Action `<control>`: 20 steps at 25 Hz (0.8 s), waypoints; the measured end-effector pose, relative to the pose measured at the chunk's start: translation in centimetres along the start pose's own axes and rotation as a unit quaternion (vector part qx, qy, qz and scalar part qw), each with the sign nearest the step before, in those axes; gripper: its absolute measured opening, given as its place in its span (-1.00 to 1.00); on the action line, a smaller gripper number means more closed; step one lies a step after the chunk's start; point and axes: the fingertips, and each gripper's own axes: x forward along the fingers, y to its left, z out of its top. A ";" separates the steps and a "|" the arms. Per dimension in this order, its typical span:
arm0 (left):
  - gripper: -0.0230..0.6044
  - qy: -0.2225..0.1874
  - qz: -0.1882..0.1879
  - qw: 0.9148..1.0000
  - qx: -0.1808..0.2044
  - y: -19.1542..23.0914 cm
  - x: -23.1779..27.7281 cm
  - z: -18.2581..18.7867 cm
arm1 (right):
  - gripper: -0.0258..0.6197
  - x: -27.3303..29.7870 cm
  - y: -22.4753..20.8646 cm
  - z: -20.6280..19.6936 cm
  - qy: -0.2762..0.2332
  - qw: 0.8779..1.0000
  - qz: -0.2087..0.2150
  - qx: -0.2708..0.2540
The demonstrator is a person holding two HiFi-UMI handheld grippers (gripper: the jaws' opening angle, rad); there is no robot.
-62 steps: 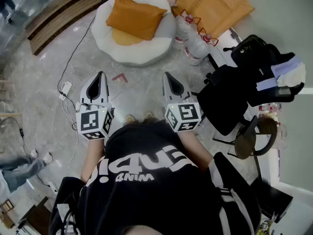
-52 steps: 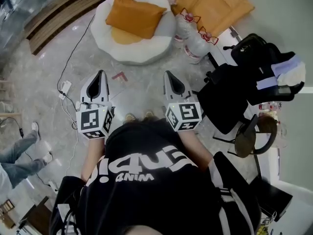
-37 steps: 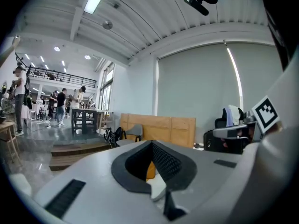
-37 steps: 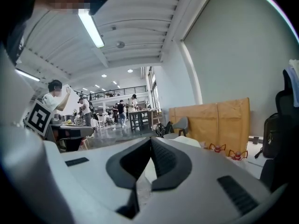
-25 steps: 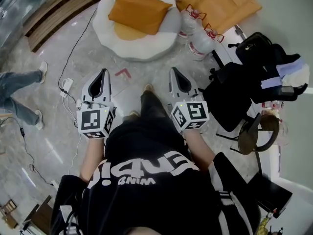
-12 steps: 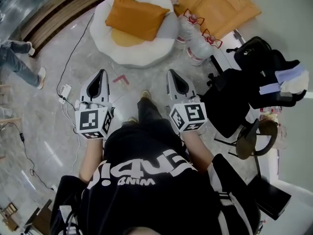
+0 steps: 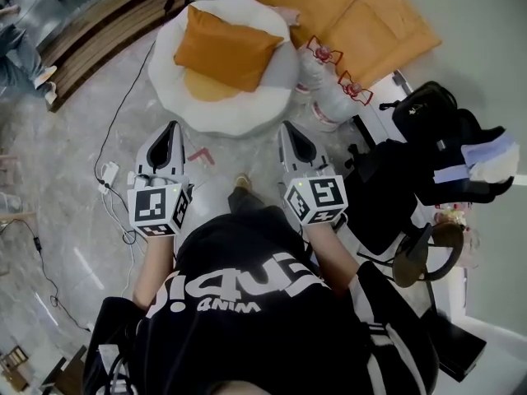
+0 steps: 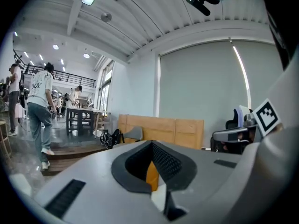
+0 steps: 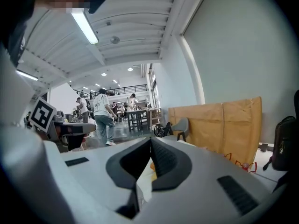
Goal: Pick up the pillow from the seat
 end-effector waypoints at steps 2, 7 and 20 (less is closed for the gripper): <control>-0.90 -0.002 0.002 1.000 0.000 0.1 1.8 0.6 | -0.85 1.3 -1.1 0.7 -0.002 1.000 0.003 -0.004; -0.90 -0.004 0.011 1.000 -0.003 0.0 5.3 1.4 | -0.85 3.8 -3.4 1.7 -0.001 1.000 0.012 -0.007; -0.90 -0.006 0.051 0.999 -0.011 1.0 8.7 1.7 | -0.85 7.6 -6.4 1.8 0.011 0.999 0.041 -0.010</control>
